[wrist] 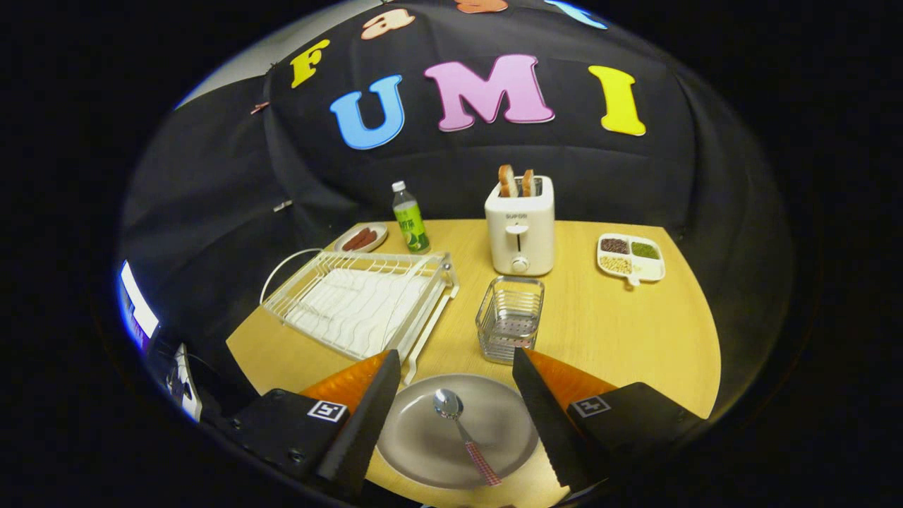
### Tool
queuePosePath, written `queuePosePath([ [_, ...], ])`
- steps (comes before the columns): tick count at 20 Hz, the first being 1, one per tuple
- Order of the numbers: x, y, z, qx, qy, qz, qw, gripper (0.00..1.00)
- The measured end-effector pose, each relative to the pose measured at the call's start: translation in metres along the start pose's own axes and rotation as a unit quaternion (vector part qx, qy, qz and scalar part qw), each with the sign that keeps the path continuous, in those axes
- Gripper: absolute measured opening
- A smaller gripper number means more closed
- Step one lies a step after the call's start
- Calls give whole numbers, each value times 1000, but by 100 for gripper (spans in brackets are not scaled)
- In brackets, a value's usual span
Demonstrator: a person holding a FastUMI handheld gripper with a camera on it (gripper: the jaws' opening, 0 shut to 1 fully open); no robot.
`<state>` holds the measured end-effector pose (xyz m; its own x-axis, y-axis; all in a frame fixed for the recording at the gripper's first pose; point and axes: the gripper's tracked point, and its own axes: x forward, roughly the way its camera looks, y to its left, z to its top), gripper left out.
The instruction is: Take the plate from the dish rack, then take the spoon from the basket and place it into the plate.
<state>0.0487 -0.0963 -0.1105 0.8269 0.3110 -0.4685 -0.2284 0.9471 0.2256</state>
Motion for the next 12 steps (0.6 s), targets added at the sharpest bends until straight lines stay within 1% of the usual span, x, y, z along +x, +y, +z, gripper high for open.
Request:
queuePosePath([
  [3,-30,-5,42,-2,-46,-53,998,99],
  [5,-51,-9,68,1,-76,-90,993,99],
  [7,-73,-6,92,15,-109,-115,987,99],
  [10,-97,-8,109,5,-136,-159,978,99],
  [12,-115,2,121,11,-157,-174,972,99],
])
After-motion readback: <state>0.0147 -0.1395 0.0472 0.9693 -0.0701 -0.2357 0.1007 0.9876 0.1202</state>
